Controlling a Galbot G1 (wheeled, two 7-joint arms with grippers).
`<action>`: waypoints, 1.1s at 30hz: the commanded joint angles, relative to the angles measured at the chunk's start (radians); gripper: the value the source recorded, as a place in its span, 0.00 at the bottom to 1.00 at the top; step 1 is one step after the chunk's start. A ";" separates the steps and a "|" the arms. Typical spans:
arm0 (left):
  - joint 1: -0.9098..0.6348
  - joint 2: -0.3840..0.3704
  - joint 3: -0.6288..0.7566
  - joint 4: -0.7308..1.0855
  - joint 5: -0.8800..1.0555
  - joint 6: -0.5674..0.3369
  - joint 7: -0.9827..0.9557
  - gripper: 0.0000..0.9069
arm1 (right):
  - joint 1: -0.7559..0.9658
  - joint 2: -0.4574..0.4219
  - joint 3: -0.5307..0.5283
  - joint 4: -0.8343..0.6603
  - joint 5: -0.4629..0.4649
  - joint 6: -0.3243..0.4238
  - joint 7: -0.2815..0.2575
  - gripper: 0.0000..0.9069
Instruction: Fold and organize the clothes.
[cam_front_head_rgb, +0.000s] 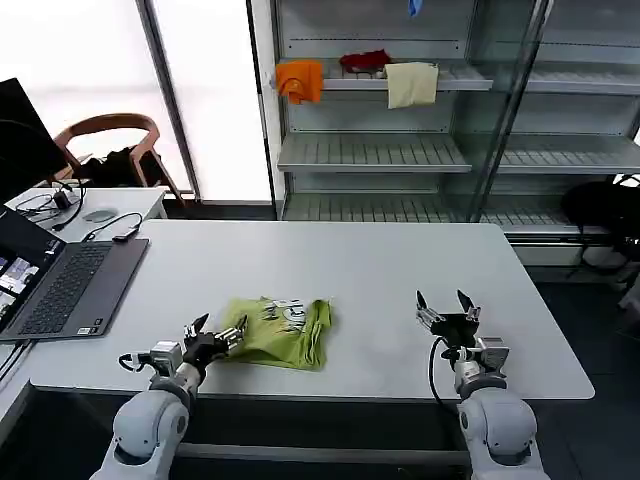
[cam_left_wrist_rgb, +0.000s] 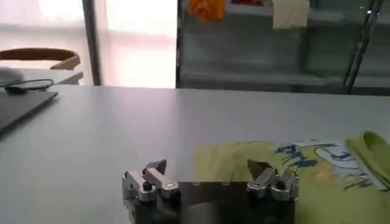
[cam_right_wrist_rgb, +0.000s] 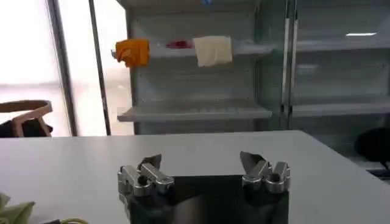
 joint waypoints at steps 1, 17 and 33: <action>0.009 -0.004 -0.013 0.040 -0.109 0.019 0.012 1.00 | 0.004 0.000 -0.001 -0.010 -0.002 0.001 0.000 1.00; 0.005 -0.020 -0.005 0.026 -0.226 0.050 0.005 0.02 | 0.004 -0.005 0.003 -0.007 -0.003 0.003 0.002 1.00; 0.014 0.001 -0.050 -0.008 0.126 -0.094 0.047 0.01 | -0.007 0.003 0.000 -0.002 -0.013 0.012 0.008 1.00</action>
